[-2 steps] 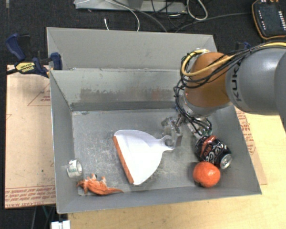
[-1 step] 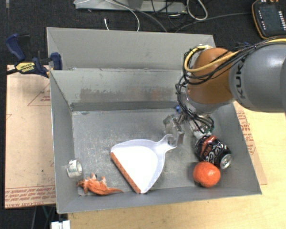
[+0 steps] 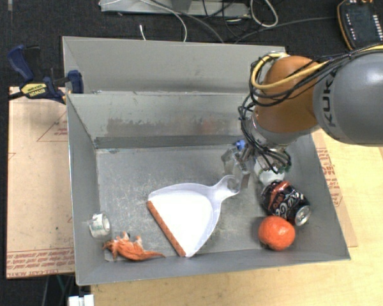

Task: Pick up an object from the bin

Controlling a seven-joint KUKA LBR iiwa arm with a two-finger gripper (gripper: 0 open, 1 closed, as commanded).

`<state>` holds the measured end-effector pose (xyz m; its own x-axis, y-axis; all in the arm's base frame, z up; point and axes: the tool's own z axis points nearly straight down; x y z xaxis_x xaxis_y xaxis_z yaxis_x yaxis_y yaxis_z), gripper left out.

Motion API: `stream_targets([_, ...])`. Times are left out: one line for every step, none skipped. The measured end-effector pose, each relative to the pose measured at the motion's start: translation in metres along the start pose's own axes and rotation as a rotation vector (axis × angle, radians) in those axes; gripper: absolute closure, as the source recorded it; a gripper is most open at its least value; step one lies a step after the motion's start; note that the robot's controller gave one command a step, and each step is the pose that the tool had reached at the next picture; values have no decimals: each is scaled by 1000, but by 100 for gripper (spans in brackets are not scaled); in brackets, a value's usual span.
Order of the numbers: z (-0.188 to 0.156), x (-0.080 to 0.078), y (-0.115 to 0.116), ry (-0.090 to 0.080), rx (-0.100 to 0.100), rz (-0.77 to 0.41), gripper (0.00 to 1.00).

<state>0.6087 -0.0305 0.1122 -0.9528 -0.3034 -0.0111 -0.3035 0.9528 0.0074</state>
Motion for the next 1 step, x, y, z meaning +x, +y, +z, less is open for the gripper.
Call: stream_targets([-28, -1, 1, -2, 0, 1, 100])
